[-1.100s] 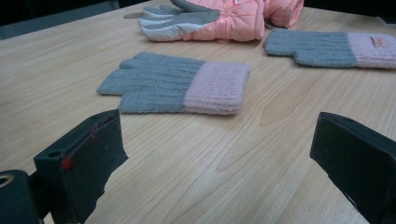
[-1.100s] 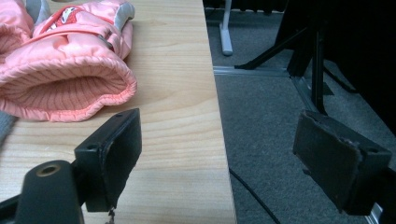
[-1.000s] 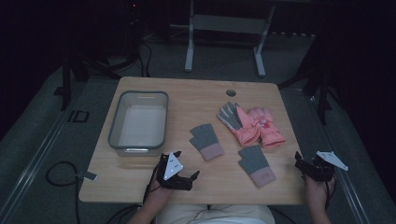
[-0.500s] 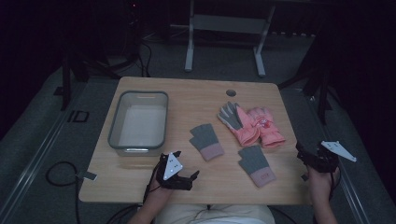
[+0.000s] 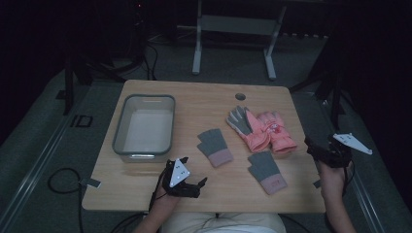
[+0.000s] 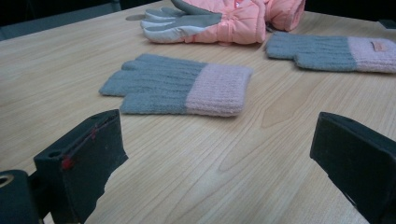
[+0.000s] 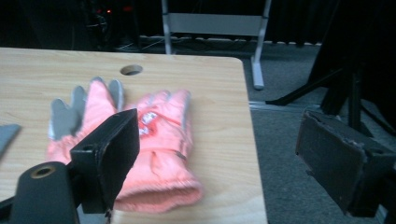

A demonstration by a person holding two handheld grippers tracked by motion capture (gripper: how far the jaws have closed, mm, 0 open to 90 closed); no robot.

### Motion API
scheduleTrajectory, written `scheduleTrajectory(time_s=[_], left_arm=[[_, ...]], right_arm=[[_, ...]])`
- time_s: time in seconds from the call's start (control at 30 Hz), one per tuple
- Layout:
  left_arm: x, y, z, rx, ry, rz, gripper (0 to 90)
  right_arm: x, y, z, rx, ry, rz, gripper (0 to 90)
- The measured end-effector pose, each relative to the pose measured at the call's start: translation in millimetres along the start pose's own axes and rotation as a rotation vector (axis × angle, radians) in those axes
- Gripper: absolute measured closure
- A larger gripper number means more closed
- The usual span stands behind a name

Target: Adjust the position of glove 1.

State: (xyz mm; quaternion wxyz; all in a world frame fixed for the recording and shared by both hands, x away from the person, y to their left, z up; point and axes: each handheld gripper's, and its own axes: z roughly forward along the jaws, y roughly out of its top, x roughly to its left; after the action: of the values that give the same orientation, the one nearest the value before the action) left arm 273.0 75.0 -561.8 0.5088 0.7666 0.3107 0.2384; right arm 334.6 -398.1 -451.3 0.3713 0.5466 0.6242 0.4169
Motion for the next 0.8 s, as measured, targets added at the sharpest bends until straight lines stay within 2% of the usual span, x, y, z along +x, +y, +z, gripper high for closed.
scheduleTrajectory(time_s=[0.1,0.13,0.33,0.47,0.53,0.67,0.7,0.8], left_arm=[[0.1,0.0,-0.1,0.0,-0.001,0.0,2.4],[0.1,0.0,0.0,0.0,-0.002,0.0,2.4],[0.0,0.0,0.1,0.0,-0.002,0.001,2.4],[0.1,0.0,0.0,0.001,-0.003,0.001,2.5],[0.0,0.0,0.0,0.0,-0.004,0.001,2.4],[0.0,0.0,0.0,0.0,-0.006,0.001,2.5],[-0.1,0.0,0.1,0.001,-0.006,0.001,2.5],[-0.3,0.0,0.1,-0.001,-0.008,0.004,2.5]], right_arm=[[3.6,7.0,0.8,0.0,0.016,-0.002,12.5],[11.0,17.1,2.5,-0.01,0.015,-0.024,12.0],[26.9,34.9,5.4,-0.02,0.035,-0.053,12.4],[35.0,43.5,8.3,-0.003,0.064,-0.074,13.3],[44.3,50.0,9.1,-0.024,0.062,-0.099,15.9],[53.3,57.4,9.6,-0.048,0.098,-0.091,18.4],[56.4,59.1,10.3,-0.047,0.109,-0.102,19.0],[66.9,62.9,17.3,0.008,0.171,-0.149,18.9]])
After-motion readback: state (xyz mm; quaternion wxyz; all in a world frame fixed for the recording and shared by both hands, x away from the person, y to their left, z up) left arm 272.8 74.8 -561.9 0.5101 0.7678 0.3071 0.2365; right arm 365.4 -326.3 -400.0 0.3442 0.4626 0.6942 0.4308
